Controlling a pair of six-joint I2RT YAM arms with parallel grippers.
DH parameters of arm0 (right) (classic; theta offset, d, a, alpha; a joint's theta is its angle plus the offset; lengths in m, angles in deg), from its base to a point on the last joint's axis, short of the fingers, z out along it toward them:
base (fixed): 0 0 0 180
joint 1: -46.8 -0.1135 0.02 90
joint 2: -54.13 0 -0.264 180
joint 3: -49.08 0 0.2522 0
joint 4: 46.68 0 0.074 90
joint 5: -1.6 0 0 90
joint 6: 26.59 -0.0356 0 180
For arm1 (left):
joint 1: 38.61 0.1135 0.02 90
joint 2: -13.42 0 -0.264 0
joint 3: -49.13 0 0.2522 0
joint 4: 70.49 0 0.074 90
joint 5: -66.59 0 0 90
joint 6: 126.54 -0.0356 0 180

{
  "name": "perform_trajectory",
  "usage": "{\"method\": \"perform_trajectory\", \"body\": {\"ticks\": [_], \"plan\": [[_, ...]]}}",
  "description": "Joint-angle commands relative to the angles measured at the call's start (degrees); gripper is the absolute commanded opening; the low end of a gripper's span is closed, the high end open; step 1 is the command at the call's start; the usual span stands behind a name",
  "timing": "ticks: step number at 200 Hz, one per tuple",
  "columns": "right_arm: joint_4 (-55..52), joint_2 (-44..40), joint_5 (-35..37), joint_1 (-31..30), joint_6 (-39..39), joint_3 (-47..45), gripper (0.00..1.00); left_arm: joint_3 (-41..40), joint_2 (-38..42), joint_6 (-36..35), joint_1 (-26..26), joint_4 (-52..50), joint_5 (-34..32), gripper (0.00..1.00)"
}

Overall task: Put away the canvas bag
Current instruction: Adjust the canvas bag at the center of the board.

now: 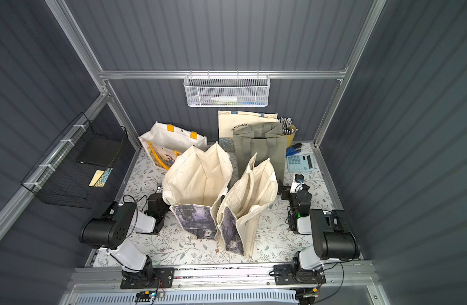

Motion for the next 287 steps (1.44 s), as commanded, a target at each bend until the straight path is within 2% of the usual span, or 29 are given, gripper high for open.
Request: {"method": "perform_trajectory", "body": {"ticks": [1,156,171,184,213,234,260,278,287], "plan": [[0.36,-0.36,-0.71,0.18,-0.49,0.04,0.99,0.72,-0.41,0.49,0.29,-1.53,0.42,1.00],[0.65,-0.76,-0.52,0.16,-0.54,-0.08,0.99,0.38,-0.20,0.36,0.29,-0.99,0.59,1.00],[0.68,-2.70,2.54,0.19,-2.00,-0.26,0.99,1.48,1.83,-0.59,0.29,-4.74,1.84,0.99],[-3.86,-7.09,6.17,0.19,-3.45,-0.05,0.99,3.57,5.02,-0.57,0.29,-11.02,2.15,1.00],[-20.48,-19.60,6.45,0.19,-4.30,2.71,0.99,4.17,13.92,0.38,0.29,-17.33,0.31,0.99],[-41.88,-27.76,5.35,0.19,-6.40,9.93,0.99,6.23,21.75,2.42,0.27,-26.78,-2.51,0.99],[-62.46,-34.48,4.55,0.19,-7.78,18.15,0.99,9.16,31.17,5.47,0.28,-39.69,-5.04,1.00],[-69.27,-38.11,5.65,0.19,-8.76,21.96,0.99,11.20,37.60,9.85,0.22,-49.26,-7.62,1.00],[-74.95,-39.70,4.43,0.18,-8.47,26.24,0.98,11.80,42.66,9.85,0.28,-55.13,-7.62,1.00]]}}
